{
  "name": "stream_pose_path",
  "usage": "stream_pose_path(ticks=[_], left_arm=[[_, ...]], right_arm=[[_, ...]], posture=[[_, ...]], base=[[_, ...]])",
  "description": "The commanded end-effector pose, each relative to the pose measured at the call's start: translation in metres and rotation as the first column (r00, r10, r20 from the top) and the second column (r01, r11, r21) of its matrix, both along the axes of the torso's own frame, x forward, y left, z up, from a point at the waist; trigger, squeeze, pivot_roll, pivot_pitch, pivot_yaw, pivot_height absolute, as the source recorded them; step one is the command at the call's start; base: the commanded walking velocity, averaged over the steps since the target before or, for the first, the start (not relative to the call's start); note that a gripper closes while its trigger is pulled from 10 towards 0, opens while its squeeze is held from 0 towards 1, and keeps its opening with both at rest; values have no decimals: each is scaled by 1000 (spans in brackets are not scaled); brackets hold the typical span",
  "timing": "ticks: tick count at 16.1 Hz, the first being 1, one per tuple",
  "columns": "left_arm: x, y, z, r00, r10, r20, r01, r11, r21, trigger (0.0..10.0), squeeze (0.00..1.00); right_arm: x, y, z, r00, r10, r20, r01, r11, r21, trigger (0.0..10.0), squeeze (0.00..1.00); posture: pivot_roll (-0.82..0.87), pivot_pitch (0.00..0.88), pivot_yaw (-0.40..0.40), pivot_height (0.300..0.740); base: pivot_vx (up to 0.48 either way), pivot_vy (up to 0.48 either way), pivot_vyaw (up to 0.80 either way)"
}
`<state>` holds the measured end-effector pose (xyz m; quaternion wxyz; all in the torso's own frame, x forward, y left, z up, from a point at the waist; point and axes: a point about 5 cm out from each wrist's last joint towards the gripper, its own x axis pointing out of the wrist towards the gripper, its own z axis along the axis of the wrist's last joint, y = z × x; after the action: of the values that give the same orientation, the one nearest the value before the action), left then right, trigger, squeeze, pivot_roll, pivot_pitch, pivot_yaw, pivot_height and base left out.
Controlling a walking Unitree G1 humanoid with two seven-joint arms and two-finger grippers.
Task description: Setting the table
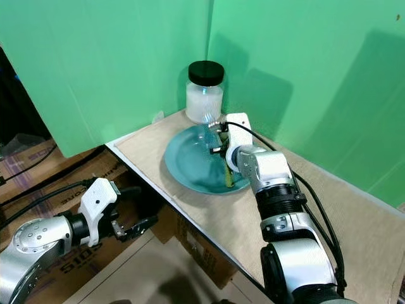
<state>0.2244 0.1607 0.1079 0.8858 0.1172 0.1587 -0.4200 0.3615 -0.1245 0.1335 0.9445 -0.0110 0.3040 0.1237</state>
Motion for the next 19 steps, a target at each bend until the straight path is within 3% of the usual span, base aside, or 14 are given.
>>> stream_pose_path(ticks=[1,5,7,8,9,11,12,13,19], left_arm=[[2,-1,2,1000,-2,20,1,1000,14,10000,0],[2,-1,1,1000,-3,21,3,1000,14,10000,0],[2,-2,1,1000,-3,22,3,1000,16,10000,0],[2,-2,1,1000,-3,22,2,1000,17,10000,0],[2,-1,1,1000,-2,23,1,1000,18,10000,0],[1,0,1,1000,0,25,-1,1000,21,10000,0],[0,1,1,1000,3,25,-4,1000,23,10000,0],[0,2,0,1000,5,26,-6,1000,25,10000,0],[-4,5,-2,1000,15,21,-16,999,37,10000,0]], right_arm=[[2,-4,6,998,-11,57,11,1000,3,0,0],[-4,1,-1,999,27,45,-26,999,-28,0,0],[-9,10,-4,993,111,46,-109,993,-43,0,0],[-9,11,-4,989,128,71,-124,991,-57,4431,0],[-9,12,-2,986,130,107,-123,990,-70,10000,0],[-9,11,3,983,120,140,-113,992,-55,10000,0],[-9,9,8,980,116,160,-112,993,-33,10000,588],[-10,8,10,980,112,166,-109,994,-26,10000,976],[-12,3,9,979,121,164,-115,992,-44,10000,1000]], posture=[[114,0,-43,740],[114,0,-43,740],[117,0,-45,740],[118,0,-45,740],[118,0,-46,740],[119,0,-48,740],[118,0,-49,740],[118,0,-49,740],[116,0,-52,740]], base=[[0,0,0],[0,0,0],[0,0,0],[0,0,0],[0,0,0],[0,0,0],[0,0,0],[0,0,0],[0,0,0]])
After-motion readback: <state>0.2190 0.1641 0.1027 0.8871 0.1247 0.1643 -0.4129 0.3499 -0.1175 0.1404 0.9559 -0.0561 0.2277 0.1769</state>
